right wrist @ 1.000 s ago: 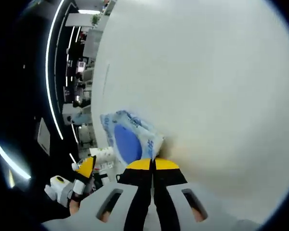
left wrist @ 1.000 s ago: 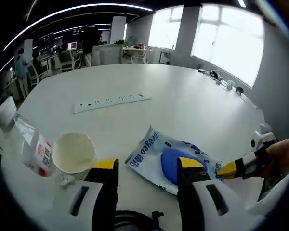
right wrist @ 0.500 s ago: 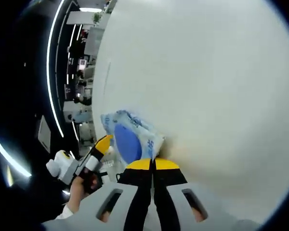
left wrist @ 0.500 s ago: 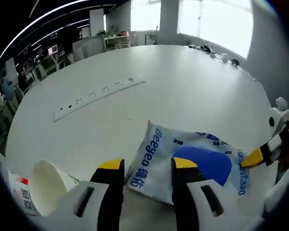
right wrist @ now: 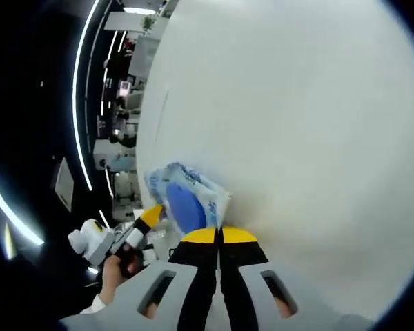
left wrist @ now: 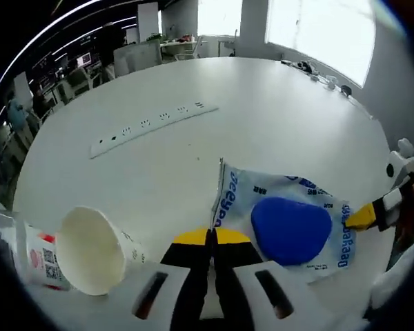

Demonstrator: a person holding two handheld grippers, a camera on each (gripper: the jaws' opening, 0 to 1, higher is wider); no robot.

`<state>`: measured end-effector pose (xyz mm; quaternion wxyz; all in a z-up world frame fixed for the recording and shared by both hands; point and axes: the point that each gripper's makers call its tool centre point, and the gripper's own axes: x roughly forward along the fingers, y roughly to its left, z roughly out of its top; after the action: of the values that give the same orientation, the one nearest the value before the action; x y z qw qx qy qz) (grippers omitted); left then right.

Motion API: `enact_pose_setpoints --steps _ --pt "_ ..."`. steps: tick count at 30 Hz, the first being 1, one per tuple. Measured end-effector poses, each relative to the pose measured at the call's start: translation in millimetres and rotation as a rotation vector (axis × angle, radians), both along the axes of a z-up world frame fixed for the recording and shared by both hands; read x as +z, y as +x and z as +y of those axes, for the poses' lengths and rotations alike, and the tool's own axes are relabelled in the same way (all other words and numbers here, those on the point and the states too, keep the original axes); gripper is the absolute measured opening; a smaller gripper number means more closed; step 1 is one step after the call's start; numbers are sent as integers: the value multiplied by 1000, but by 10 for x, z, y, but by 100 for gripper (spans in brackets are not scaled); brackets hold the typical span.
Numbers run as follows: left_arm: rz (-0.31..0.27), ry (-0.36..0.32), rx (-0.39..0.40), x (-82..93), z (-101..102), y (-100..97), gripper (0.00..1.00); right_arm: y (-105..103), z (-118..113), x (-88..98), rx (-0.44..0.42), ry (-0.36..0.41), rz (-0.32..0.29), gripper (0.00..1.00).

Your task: Arrange the tabletop items into an orderly group along one side of the table until the central work area is clear of visible clutter.

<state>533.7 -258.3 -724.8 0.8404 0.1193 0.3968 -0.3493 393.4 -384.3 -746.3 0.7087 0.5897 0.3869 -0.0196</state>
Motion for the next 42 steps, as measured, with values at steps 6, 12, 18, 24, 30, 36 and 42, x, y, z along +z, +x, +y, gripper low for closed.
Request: enact_pose_setpoints --steps 6,12,18,24,30,36,42 --pt "-15 -41 40 256 94 -107 0 147 -133 212 -11 -9 -48 0" --pt "-18 -98 88 471 150 -185 0 384 -271 493 76 -131 -151 0" --pt "-4 -105 93 579 185 -318 0 616 -381 726 100 -179 -201 0" --pt "-21 -127 135 708 258 -336 0 806 -337 950 210 -303 -288 0" --pt "-24 -139 160 750 305 -327 0 838 -307 926 217 -290 -288 0" --pt "-19 -119 176 676 363 -282 0 852 -254 863 226 -270 -280 0" --pt "-2 -109 196 568 355 -228 0 914 -262 746 233 -259 -257 0"
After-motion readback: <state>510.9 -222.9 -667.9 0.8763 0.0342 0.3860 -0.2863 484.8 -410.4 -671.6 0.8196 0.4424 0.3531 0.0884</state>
